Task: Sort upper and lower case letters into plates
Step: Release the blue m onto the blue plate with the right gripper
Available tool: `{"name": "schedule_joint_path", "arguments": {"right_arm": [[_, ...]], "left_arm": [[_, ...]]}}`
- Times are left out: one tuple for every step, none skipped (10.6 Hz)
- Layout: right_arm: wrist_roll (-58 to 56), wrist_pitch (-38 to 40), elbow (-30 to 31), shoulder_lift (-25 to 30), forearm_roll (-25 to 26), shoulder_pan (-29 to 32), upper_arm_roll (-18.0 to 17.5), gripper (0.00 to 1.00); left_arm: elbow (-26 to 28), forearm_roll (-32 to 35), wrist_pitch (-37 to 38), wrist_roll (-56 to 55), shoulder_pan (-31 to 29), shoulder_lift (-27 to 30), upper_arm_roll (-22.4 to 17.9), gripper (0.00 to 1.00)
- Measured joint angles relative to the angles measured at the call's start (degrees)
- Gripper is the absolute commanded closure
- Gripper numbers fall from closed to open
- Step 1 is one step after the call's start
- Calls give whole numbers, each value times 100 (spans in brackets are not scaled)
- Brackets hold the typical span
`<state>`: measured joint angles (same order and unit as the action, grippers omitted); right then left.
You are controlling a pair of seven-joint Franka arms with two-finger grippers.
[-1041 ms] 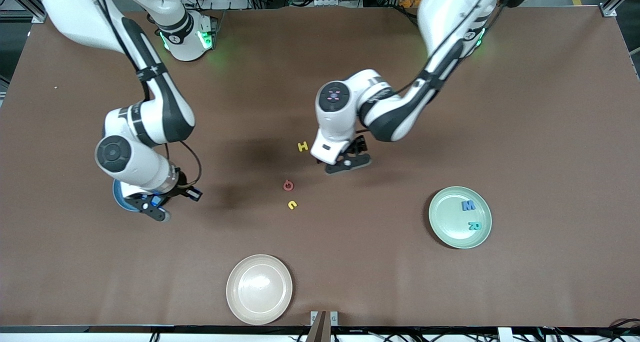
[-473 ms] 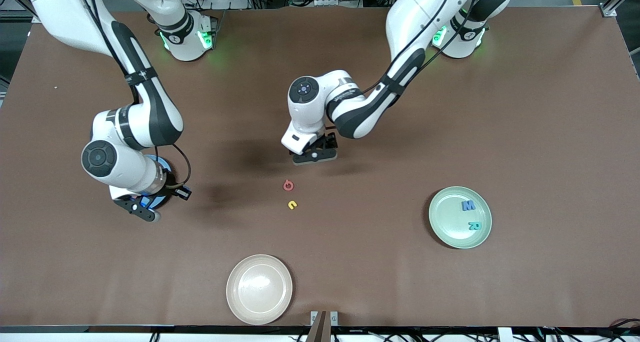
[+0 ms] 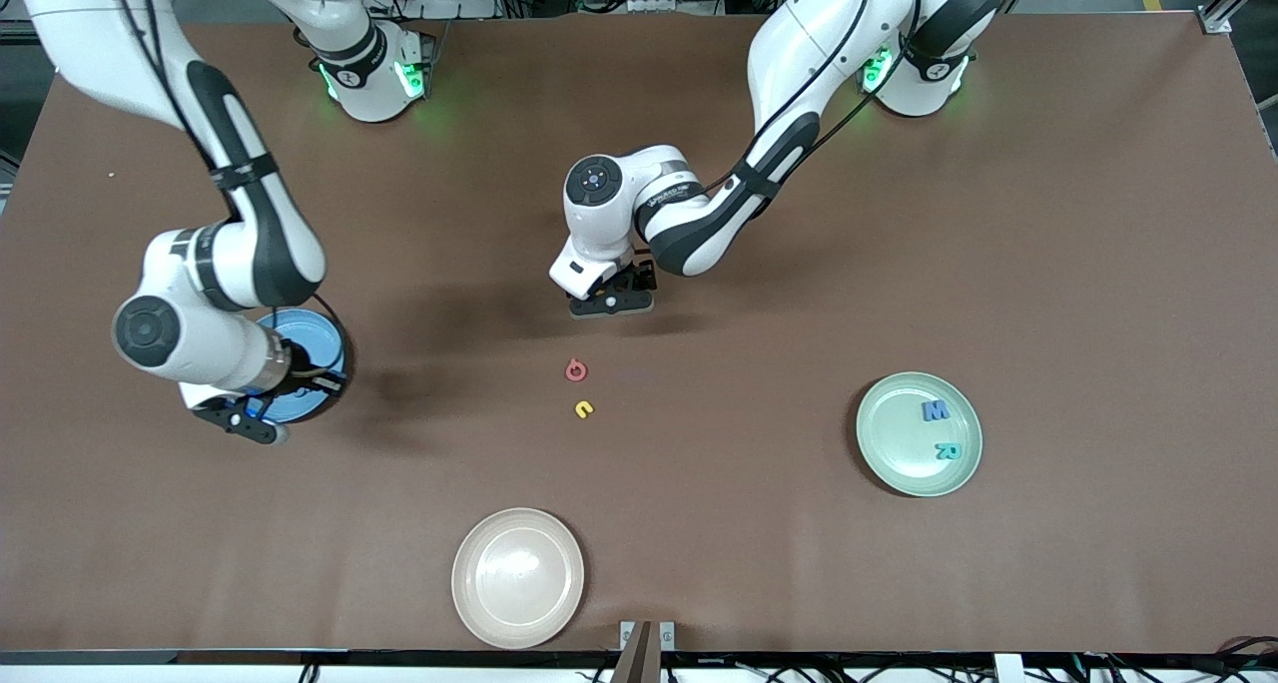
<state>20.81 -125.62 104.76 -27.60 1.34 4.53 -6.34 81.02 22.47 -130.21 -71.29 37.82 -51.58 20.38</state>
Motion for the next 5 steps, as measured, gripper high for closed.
{"name": "schedule_joint_path", "arguments": {"right_arm": [[-326, 38, 14, -21, 0, 151, 1, 96], [-488, 73, 20, -24, 0, 222, 1, 95], [-541, 117, 22, -24, 0, 231, -1, 95], [-552, 173, 24, -25, 0, 230, -7, 95], [-595, 232, 25, -25, 0, 235, -5, 95]], "left_arm": [[-1, 0, 0, 0, 7, -26, 1, 10], [-3, -25, -2, -1, 7, -53, 0, 13], [-6, -85, -6, -4, 8, -69, 0, 17], [-7, -156, -8, -5, 11, -75, 0, 19], [-8, -176, -8, -6, 17, -78, 1, 25]]}}
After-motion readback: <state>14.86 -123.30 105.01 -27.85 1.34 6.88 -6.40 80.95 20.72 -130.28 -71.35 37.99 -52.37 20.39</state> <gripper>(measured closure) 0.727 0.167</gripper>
